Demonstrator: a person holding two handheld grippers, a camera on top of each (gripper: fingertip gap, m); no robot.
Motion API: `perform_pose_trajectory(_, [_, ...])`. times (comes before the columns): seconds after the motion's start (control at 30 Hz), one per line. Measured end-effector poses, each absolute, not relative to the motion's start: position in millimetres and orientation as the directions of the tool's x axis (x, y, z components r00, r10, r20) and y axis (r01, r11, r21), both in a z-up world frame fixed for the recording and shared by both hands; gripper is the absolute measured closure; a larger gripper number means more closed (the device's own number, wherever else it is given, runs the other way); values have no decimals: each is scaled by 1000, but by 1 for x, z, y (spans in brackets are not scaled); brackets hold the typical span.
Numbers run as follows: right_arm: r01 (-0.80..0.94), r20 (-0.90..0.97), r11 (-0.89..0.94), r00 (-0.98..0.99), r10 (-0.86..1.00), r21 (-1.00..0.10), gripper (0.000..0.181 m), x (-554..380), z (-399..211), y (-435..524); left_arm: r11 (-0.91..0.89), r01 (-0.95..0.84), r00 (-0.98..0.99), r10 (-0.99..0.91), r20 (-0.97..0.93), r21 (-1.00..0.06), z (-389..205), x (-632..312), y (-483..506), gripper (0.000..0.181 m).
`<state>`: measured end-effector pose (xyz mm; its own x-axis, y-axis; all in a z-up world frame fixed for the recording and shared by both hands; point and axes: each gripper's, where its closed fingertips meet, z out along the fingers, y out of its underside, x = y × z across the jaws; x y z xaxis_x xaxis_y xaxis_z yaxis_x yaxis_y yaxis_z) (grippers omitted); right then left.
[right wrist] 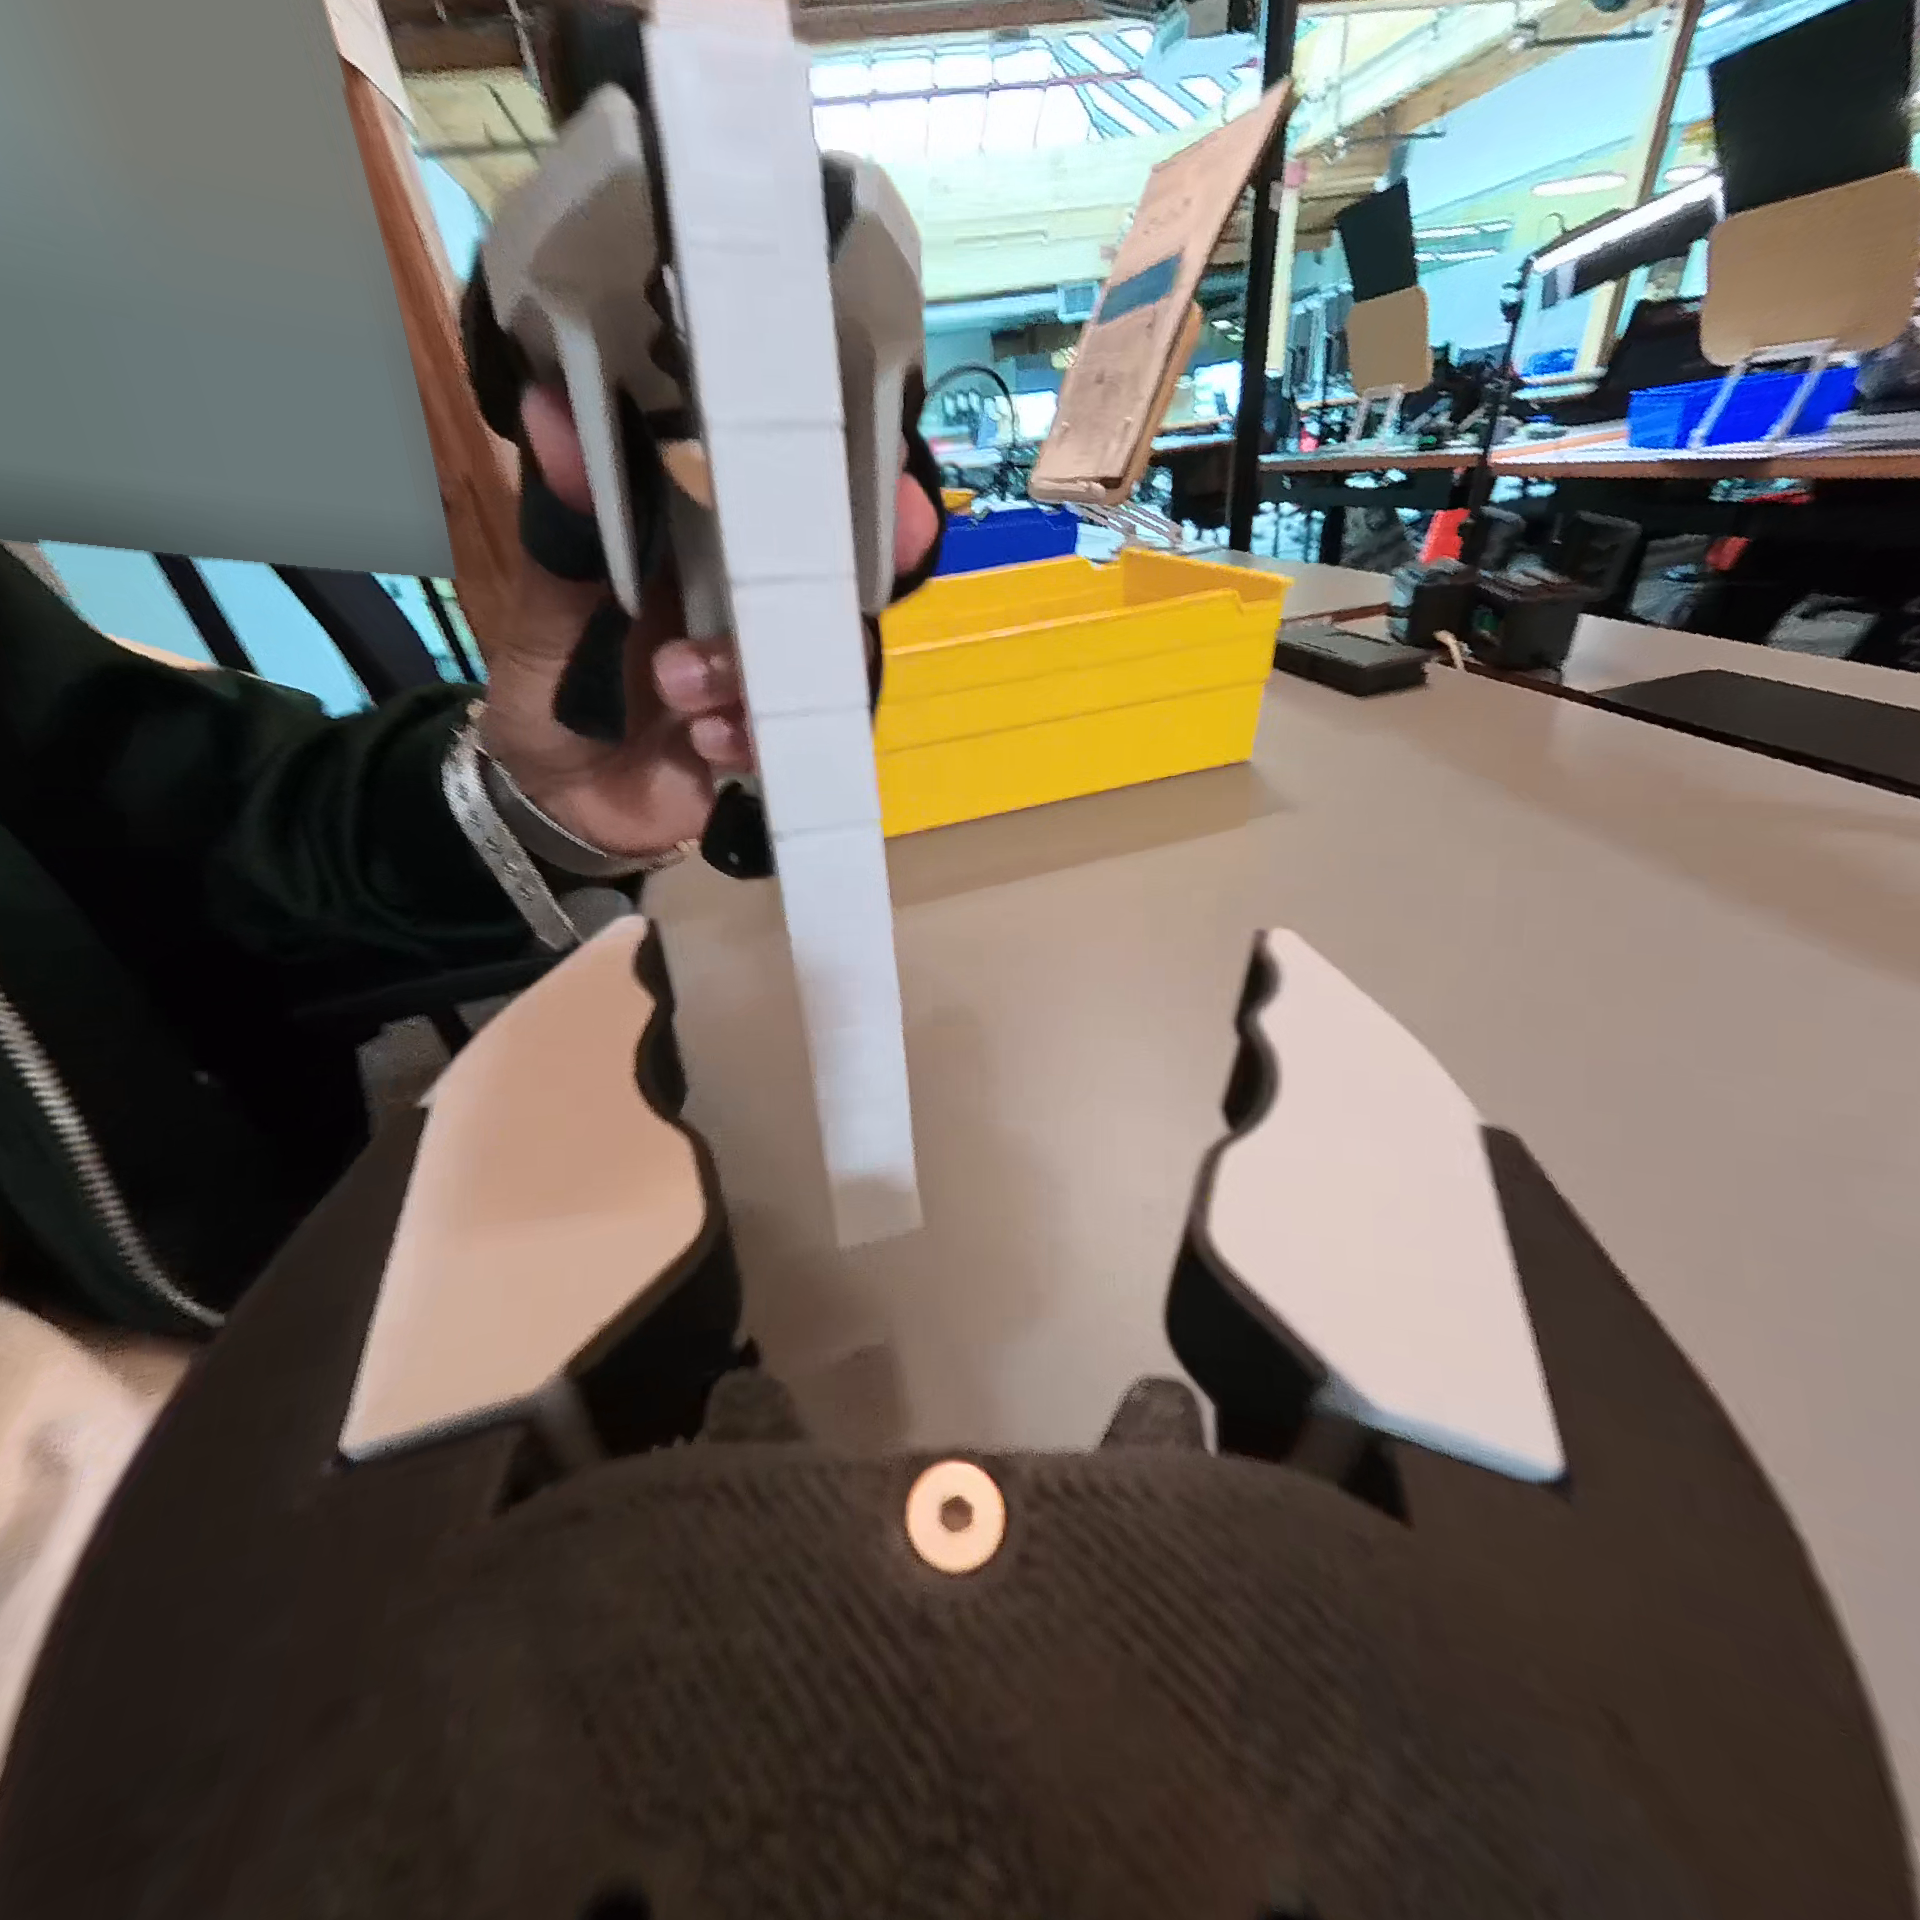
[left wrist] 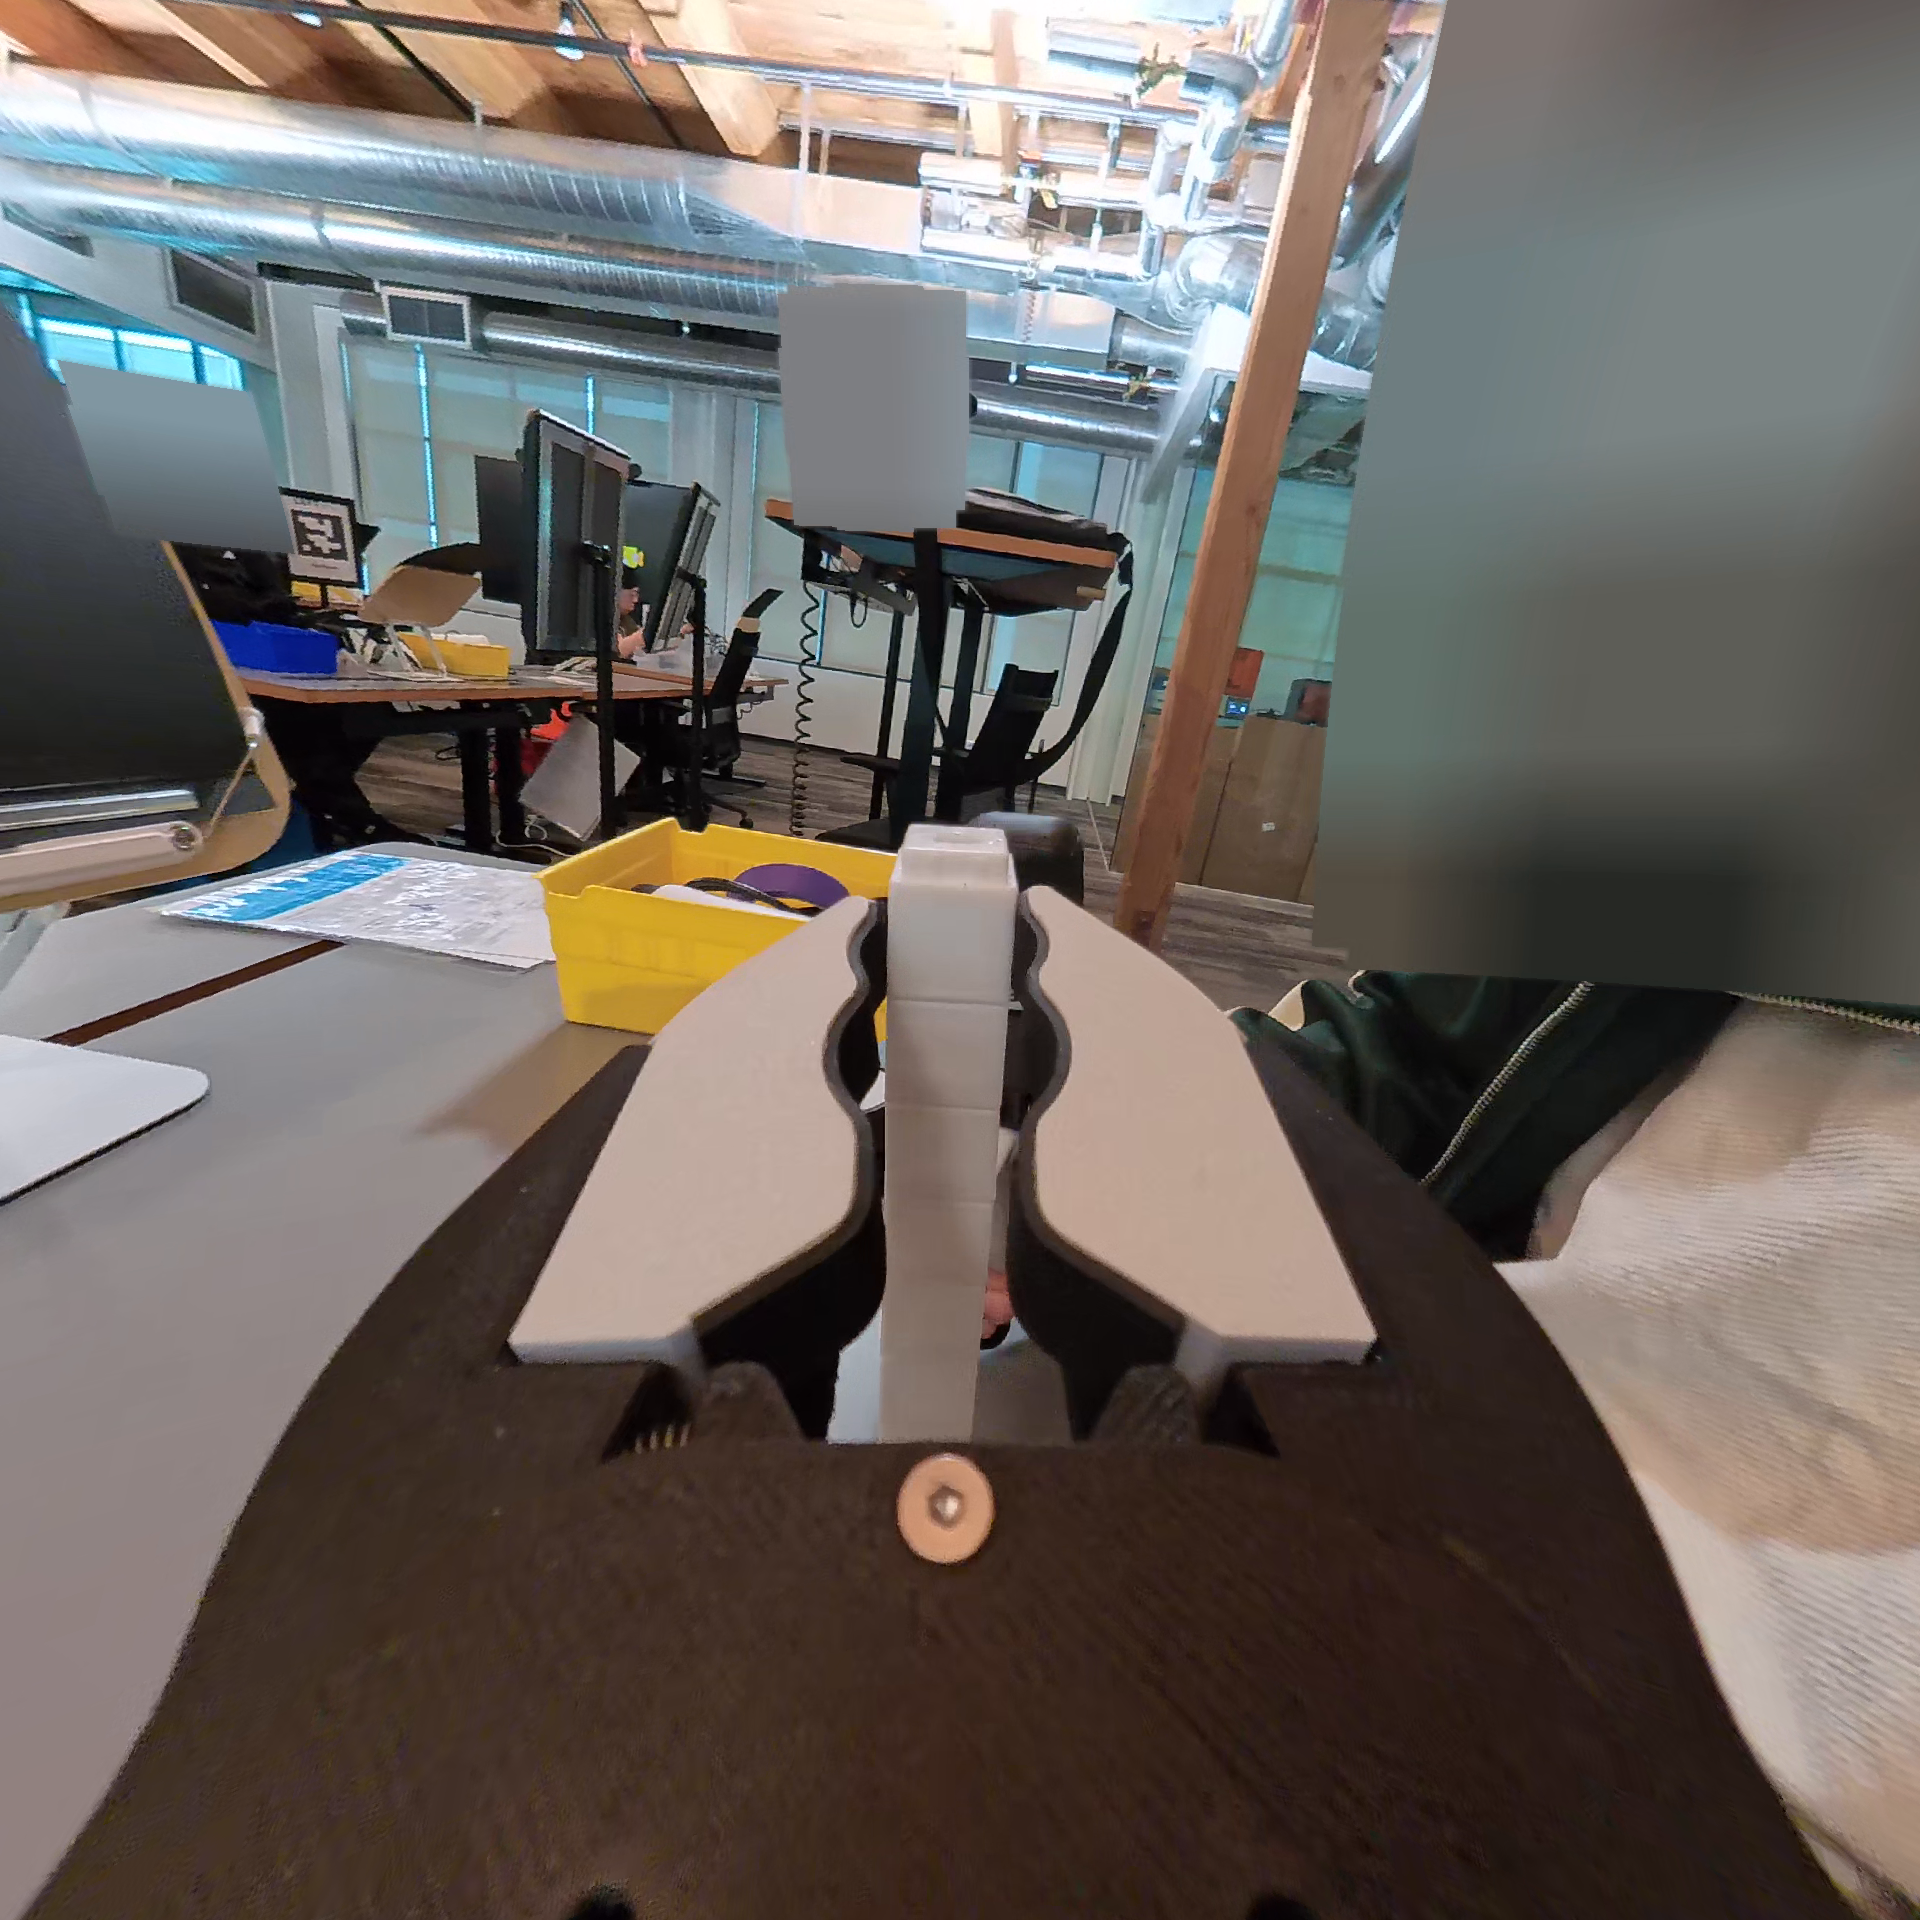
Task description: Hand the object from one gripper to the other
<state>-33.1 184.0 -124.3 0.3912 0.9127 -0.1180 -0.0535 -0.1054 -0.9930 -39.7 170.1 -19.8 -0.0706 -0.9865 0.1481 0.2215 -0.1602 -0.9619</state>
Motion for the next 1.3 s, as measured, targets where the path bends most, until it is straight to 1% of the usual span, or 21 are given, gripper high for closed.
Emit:
perform_pose_trajectory(0.07, [-26, -115, -114, 410, 905, -993, 67, -32, -132, 189, -164, 226, -60, -986, 154, -960, -20, -42, 174, 158])
perform_pose_trajectory(0.1, [-21, -122, -124, 410, 904, -992, 65, -33, -133, 189, -169, 229, -57, -985, 160, -959, -20, -43, 176, 158])
perform_pose_trajectory(0.17, [-17, -132, -137, 406, 904, -990, 65, -35, -135, 188, -177, 233, -58, -984, 168, -956, -20, -44, 177, 158])
perform_pose_trajectory(0.23, [-6, -127, -136, 396, 909, -991, 69, -40, -136, 185, -180, 234, -62, -983, 170, -955, -19, -44, 176, 158])
perform_pose_trajectory(0.5, [-2, -133, -139, 299, 945, -990, 113, -62, -132, 163, -194, 220, -95, -980, 177, -956, -22, -37, 167, 158])
perform_pose_trajectory(0.6, [32, -108, -122, 285, 952, -992, 126, -64, -135, 159, -196, 211, -103, -979, 177, -958, -23, -34, 165, 158])
perform_pose_trajectory(0.67, [40, -101, -117, 282, 954, -992, 138, -63, -135, 158, -196, 209, -101, -979, 178, -958, -25, -34, 165, 158])
perform_pose_trajectory(0.73, [43, -104, -120, 273, 956, -992, 155, -62, -135, 157, -205, 212, -109, -977, 185, -956, -25, -34, 165, 158])
perform_pose_trajectory(0.77, [44, -104, -120, 271, 957, -992, 158, -61, -135, 157, -212, 215, -114, -975, 191, -953, -25, -34, 165, 158])
perform_pose_trajectory(0.93, [54, -88, -107, 277, 957, -993, 158, -61, -135, 157, -224, 231, -132, -971, 198, -947, -24, -33, 163, 158])
perform_pose_trajectory(0.97, [48, -90, -107, 275, 957, -993, 158, -60, -134, 157, -226, 234, -131, -971, 200, -946, -23, -33, 163, 154])
perform_pose_trajectory(1.03, [31, -92, -105, 274, 957, -994, 159, -58, -130, 157, -230, 240, -121, -971, 206, -943, -24, -32, 166, 138])
perform_pose_trajectory(1.13, [7, -94, -100, 289, 953, -995, 159, -52, -125, 161, -227, 250, -104, -973, 207, -941, -25, -31, 170, 122])
perform_pose_trajectory(1.3, [-59, -121, -108, 324, 938, -992, 159, -36, -115, 171, -200, 205, -87, -979, 186, -958, -37, -26, 172, 119])
